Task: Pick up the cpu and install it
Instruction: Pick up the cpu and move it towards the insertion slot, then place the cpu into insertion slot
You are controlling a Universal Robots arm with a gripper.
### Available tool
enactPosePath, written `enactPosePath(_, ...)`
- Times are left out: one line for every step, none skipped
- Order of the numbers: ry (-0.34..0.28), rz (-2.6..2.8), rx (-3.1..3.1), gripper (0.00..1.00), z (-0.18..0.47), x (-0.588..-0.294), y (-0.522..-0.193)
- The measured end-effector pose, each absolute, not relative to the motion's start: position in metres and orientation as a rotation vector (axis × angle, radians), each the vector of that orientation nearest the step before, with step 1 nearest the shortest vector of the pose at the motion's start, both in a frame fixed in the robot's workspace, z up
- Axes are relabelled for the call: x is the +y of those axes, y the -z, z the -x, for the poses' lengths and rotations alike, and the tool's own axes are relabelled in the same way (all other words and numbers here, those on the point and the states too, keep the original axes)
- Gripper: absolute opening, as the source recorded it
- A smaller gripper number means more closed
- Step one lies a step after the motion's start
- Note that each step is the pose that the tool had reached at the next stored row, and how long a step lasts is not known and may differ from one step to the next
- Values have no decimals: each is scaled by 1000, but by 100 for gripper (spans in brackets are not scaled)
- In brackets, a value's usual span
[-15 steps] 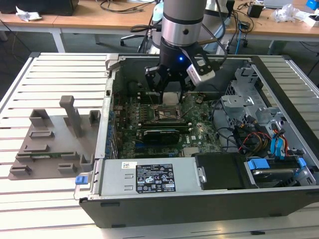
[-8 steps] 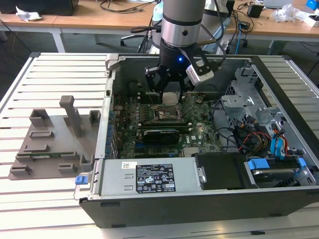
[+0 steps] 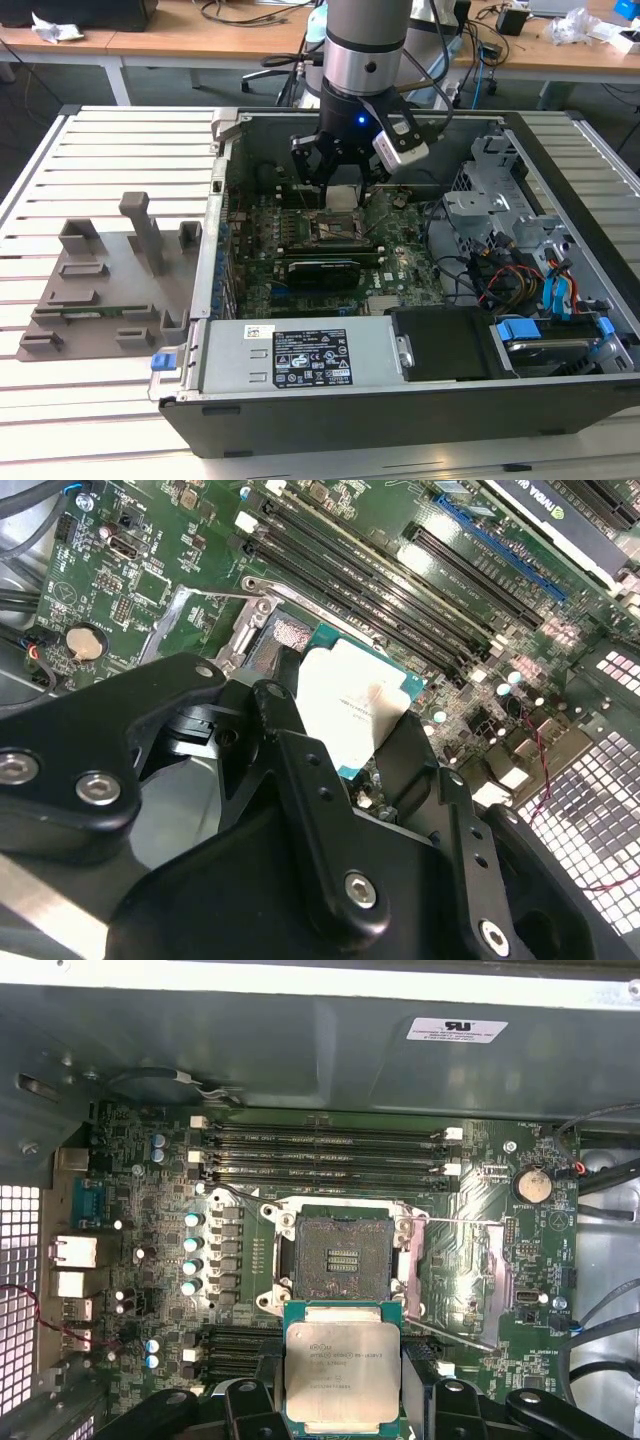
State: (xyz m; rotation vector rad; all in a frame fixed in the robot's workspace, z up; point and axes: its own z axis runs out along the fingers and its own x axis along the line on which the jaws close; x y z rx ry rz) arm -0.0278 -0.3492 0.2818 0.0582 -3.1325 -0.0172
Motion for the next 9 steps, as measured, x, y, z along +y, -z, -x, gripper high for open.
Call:
enactPosePath(17,-58,-3132,55,28,-349,-282)
enactPosePath(17,-58,-3132,55,28,-349,-282)
enactPosePath(17,-58,-3132,55,28,-349,-282)
enactPosePath(17,-58,-3132,55,28,-349,-282)
enactPosePath(17,-58,-3132,55,28,-349,-282)
enactPosePath(17,-58,-3132,55,28,-349,-282)
enactPosePath(17,-58,-3132,55,28,-349,-282)
enactPosePath(17,-54,-3133,55,28,-349,-282)
enactPosePath(17,-22,-3133,55,28,-349,-282)
